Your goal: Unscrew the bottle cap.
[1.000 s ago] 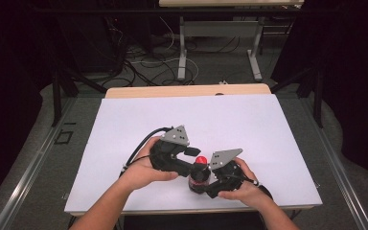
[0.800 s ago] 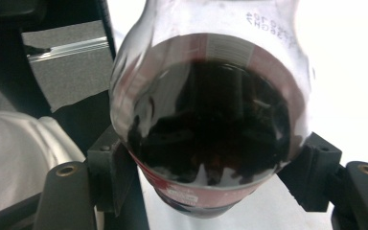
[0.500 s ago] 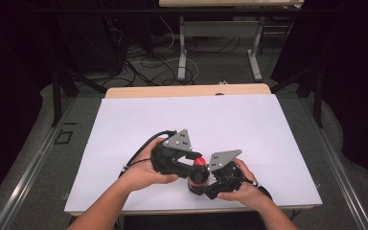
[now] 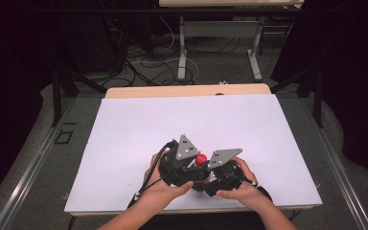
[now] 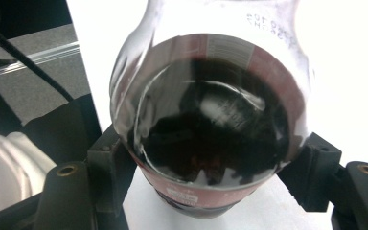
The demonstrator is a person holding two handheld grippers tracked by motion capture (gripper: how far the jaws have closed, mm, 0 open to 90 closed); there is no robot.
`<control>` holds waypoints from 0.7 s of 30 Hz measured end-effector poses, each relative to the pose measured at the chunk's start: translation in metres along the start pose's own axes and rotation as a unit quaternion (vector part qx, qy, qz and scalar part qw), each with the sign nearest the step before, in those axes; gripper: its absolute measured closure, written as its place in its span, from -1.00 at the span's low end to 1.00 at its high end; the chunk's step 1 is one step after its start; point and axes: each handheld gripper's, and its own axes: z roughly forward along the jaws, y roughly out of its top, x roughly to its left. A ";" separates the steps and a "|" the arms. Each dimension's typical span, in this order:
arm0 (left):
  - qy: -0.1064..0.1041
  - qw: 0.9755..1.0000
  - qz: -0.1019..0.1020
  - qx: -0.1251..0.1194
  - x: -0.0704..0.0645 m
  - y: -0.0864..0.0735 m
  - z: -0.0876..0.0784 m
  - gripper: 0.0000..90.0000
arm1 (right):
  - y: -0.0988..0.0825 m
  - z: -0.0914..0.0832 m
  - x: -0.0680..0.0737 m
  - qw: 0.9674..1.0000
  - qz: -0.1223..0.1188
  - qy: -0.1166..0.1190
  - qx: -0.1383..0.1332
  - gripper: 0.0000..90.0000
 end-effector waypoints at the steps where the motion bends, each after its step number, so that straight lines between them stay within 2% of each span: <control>1: -0.013 1.000 0.000 0.004 0.004 0.002 -0.001 0.25 | 0.000 -0.001 0.000 1.000 -0.002 0.008 0.002 -0.36; 2: -0.049 0.999 0.004 0.015 0.013 0.004 -0.004 0.21 | 0.000 -0.002 0.000 1.000 -0.003 0.006 -0.005 -0.36; 3: -0.067 0.998 0.004 0.006 0.018 0.005 -0.006 0.19 | 0.001 -0.002 0.000 1.000 -0.003 0.014 -0.002 -0.36; 4: -0.083 0.996 0.015 0.004 0.025 0.006 -0.008 0.17 | 0.001 -0.003 0.000 1.000 -0.006 0.017 -0.003 -0.36; 5: -0.083 0.996 0.015 0.004 0.025 0.006 -0.008 0.15 | 0.001 -0.003 0.000 1.000 -0.006 0.018 -0.006 -0.36; 6: -0.140 0.989 0.041 0.009 0.037 0.009 -0.009 0.15 | 0.001 -0.003 0.001 1.000 -0.010 0.020 -0.008 -0.36; 7: -0.161 0.985 0.061 0.011 0.043 0.009 -0.009 0.15 | 0.002 -0.003 0.002 1.000 -0.009 0.026 -0.009 -0.36; 8: -0.161 0.985 0.061 0.011 0.043 0.009 -0.009 0.14 | 0.002 -0.003 0.002 1.000 -0.009 0.026 -0.009 -0.36; 9: -0.201 0.975 0.099 0.015 0.052 0.009 -0.008 0.14 | 0.002 -0.002 0.004 0.999 -0.018 0.033 -0.011 -0.36; 10: -0.214 0.971 0.101 0.017 0.054 0.009 -0.007 0.15 | 0.002 -0.002 0.004 0.999 -0.023 0.040 -0.006 -0.36; 11: -0.223 0.969 0.110 0.018 0.056 0.009 -0.007 0.15 | 0.002 -0.001 0.006 0.999 -0.023 0.038 -0.009 -0.36; 12: -0.223 0.969 0.110 0.018 0.056 0.009 -0.007 0.18 | 0.003 -0.001 0.007 0.999 -0.025 0.047 -0.005 -0.36; 13: -0.229 0.966 0.116 0.020 0.056 0.009 -0.006 0.18 | 0.003 -0.001 0.007 0.999 -0.025 0.047 -0.005 -0.36; 15: -0.246 0.961 0.126 0.026 0.058 0.009 -0.003 0.20 | 0.003 0.000 0.008 0.998 -0.029 0.048 -0.006 -0.36; 16: -0.262 0.956 0.129 0.033 0.058 0.009 -0.001 0.25 | 0.003 0.001 0.008 0.998 -0.036 0.054 -0.004 -0.36; 19: -0.261 0.956 0.133 0.034 0.057 0.009 0.000 0.34 | 0.003 0.001 0.010 0.998 -0.035 0.056 -0.004 -0.36; 20: -0.243 0.960 0.136 0.035 0.054 0.009 -0.001 0.35 | 0.003 0.002 0.010 0.998 -0.034 0.054 -0.003 -0.36; 21: -0.243 0.960 0.136 0.035 0.054 0.009 -0.001 0.35 | 0.003 0.002 0.010 0.998 -0.034 0.054 -0.003 -0.36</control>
